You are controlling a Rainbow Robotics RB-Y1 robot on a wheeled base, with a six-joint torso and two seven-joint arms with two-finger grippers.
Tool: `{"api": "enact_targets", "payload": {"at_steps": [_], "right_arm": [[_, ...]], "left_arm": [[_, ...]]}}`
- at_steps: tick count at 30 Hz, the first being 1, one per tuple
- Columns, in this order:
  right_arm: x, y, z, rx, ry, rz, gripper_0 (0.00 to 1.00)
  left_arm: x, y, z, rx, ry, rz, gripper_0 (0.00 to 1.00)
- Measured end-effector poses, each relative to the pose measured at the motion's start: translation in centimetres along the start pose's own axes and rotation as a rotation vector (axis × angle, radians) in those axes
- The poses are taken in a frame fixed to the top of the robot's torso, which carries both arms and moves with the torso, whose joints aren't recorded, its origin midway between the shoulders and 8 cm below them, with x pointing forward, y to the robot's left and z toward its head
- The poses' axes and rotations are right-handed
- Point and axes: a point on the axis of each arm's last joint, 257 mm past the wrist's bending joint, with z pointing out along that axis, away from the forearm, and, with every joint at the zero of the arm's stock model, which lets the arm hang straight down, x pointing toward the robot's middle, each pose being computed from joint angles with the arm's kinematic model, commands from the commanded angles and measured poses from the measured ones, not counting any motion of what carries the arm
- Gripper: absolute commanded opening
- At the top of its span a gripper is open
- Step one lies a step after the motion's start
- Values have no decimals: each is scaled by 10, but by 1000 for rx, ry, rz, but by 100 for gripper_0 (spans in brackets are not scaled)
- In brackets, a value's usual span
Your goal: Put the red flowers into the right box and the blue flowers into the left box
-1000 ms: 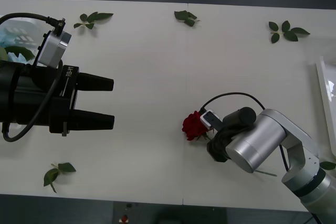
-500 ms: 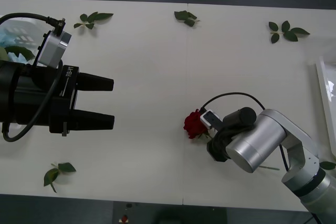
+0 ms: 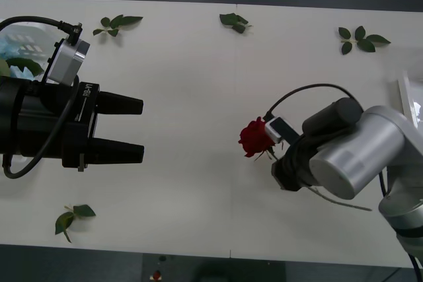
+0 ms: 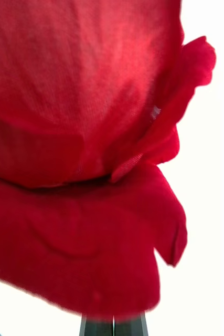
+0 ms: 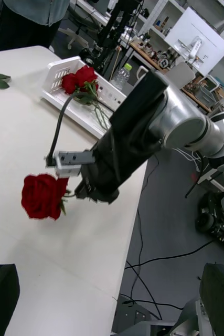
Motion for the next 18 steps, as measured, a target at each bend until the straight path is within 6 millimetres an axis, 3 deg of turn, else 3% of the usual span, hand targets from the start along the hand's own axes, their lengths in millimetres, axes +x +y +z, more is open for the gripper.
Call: {"api": "enact_targets", "payload": {"at_steps": [6, 12, 18], "right_arm": [[5, -54, -68, 45, -55, 148, 0], [46, -124, -129, 150, -107, 380, 0], [82, -182, -173, 240, -194, 608, 0]], "left_arm": [[0, 0, 0, 0, 0, 0, 100], [0, 0, 0, 0, 0, 1, 100], [0, 0, 0, 0, 0, 1, 100]]}}
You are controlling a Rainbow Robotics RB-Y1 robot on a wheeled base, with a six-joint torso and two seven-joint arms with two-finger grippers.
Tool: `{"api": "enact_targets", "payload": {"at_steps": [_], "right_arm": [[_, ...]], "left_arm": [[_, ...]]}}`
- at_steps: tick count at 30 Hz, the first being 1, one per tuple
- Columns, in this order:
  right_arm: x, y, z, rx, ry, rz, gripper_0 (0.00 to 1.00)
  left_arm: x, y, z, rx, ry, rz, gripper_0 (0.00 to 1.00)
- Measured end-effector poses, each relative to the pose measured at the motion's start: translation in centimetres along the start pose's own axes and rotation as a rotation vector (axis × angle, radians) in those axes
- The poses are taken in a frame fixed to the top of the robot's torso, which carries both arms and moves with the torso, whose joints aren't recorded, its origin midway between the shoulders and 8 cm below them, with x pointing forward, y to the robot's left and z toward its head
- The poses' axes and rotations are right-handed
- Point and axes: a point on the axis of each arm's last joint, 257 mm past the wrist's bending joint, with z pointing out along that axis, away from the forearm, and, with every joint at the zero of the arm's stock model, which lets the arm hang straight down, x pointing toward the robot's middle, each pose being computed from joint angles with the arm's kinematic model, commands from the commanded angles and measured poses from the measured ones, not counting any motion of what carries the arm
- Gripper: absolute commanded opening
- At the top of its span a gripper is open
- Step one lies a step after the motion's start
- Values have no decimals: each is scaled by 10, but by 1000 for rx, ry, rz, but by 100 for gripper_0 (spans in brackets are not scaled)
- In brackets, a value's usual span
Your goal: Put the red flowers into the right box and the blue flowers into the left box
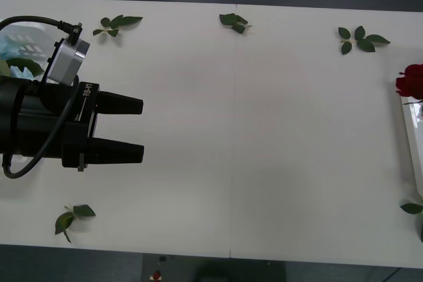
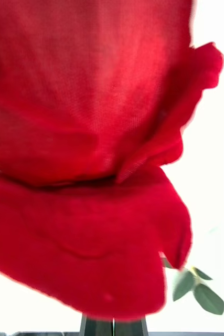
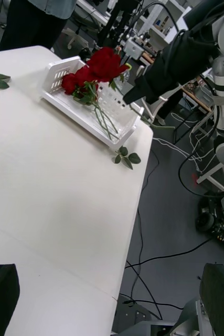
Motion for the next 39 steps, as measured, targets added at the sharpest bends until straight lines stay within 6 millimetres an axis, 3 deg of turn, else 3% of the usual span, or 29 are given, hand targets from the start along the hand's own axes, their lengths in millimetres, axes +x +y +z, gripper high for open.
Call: {"api": "enact_targets", "payload": {"at_steps": [5, 9, 20, 28, 32, 39], "right_arm": [[2, -44, -3, 80, -4, 111, 0], [11, -73, 8, 141, 36, 160, 0], [-1, -165, 39, 283, 31, 165, 0], [-9, -215, 63, 323, -6, 185, 0], [-12, -237, 80, 330, -1, 103, 0], [-17, -263, 107, 325, -31, 148, 0]], "left_arm": [[0, 0, 0, 0, 0, 0, 100], [0, 0, 0, 0, 0, 0, 100], [0, 0, 0, 0, 0, 0, 100], [0, 0, 0, 0, 0, 0, 100], [0, 0, 0, 0, 0, 0, 100], [0, 0, 0, 0, 0, 0, 100]]}}
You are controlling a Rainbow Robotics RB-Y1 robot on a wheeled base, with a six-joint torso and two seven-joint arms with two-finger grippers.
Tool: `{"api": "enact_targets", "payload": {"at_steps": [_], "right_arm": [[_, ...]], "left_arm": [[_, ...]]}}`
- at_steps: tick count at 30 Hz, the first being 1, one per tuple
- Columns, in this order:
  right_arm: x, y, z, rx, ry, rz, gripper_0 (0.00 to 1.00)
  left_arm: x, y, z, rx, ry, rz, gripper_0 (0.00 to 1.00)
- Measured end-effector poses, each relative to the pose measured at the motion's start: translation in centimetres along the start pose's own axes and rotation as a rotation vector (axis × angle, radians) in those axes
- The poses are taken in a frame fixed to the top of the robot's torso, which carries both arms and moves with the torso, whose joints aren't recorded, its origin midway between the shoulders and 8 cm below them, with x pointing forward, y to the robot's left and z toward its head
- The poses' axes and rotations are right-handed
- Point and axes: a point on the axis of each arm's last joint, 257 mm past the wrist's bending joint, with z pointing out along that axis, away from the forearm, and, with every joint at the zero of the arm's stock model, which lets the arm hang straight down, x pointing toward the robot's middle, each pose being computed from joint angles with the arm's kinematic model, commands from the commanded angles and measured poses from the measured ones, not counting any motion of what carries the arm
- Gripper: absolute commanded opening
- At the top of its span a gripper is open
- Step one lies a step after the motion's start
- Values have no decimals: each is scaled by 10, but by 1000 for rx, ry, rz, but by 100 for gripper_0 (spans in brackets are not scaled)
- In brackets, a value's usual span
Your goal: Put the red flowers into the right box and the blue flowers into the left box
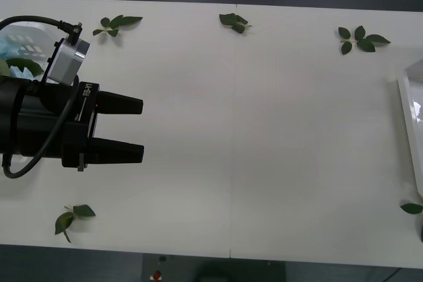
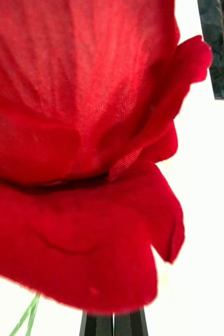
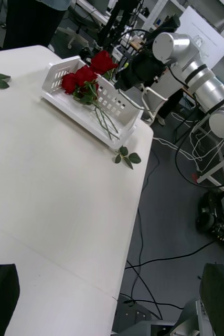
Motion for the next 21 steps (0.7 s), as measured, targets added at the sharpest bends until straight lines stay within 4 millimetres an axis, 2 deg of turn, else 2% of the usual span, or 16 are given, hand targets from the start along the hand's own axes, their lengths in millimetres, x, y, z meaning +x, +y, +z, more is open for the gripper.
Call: {"api": "enact_targets", "payload": {"at_steps": [7, 8, 9, 10, 11, 13, 16, 21], "right_arm": [[-4, -10, 35, 35, -47, -35, 0], [-3, -11, 39, 41, -50, -42, 9], [-2, -12, 42, 46, -49, -50, 22], [0, -12, 44, 48, -46, -56, 56], [0, -12, 45, 50, -44, -61, 81], [1, -11, 45, 49, -44, -62, 94], [0, -12, 45, 48, -47, -55, 98], [-3, -7, 43, 27, -53, -44, 98]], "left_arm": [[0, 0, 0, 0, 0, 0, 100], [0, 0, 0, 0, 0, 0, 100], [0, 0, 0, 0, 0, 0, 100], [0, 0, 0, 0, 0, 0, 100], [0, 0, 0, 0, 0, 0, 100], [0, 0, 0, 0, 0, 0, 100], [0, 0, 0, 0, 0, 0, 100], [0, 0, 0, 0, 0, 0, 100]]}}
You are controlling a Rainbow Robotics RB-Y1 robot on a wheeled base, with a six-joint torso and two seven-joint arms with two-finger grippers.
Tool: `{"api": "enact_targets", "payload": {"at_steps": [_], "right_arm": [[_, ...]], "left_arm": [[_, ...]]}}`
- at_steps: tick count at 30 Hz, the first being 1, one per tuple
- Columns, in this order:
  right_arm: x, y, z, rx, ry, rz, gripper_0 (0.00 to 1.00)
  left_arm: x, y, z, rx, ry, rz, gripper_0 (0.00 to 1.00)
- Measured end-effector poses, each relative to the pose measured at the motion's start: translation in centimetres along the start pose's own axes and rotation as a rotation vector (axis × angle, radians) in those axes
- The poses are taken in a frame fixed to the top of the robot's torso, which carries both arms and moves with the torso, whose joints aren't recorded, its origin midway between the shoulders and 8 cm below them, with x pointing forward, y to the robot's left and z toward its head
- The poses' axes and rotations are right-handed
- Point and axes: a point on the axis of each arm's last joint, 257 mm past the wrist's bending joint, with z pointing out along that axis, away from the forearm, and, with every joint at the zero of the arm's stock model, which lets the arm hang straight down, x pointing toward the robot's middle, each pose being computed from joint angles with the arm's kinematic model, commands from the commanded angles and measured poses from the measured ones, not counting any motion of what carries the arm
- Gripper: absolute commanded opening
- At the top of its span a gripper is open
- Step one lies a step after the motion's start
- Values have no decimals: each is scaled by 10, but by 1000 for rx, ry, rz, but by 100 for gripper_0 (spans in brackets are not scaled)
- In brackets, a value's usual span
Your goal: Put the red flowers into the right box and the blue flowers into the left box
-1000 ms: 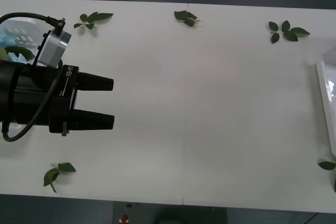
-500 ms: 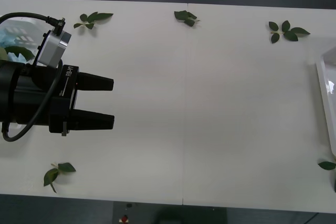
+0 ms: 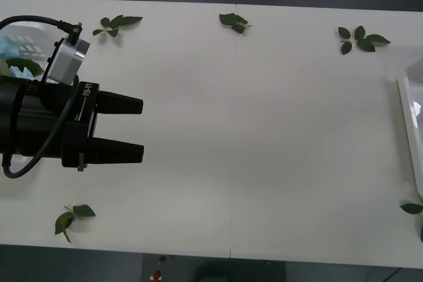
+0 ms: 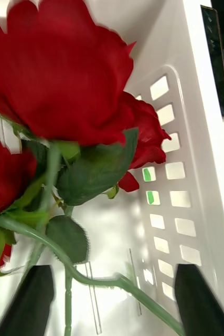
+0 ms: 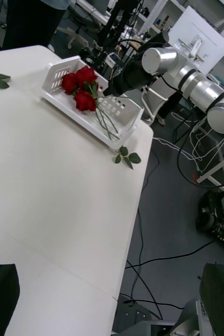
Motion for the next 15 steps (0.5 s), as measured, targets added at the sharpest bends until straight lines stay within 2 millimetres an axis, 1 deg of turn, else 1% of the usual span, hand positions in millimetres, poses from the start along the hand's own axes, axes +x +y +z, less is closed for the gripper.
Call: {"api": "enact_targets", "payload": {"at_steps": [4, 8, 10, 12, 15], "right_arm": [[-3, 15, -14, -35, 38, -48, 98], [-26, 36, -42, -71, 28, -118, 98], [-37, 51, -58, -105, 12, -211, 98], [-45, 66, -72, -143, -7, -341, 98], [-53, 89, -90, -207, -41, -480, 98]], "left_arm": [[0, 0, 0, 0, 0, 0, 100], [0, 0, 0, 0, 0, 0, 100], [0, 0, 0, 0, 0, 0, 100], [0, 0, 0, 0, 0, 0, 100], [0, 0, 0, 0, 0, 0, 100]]}}
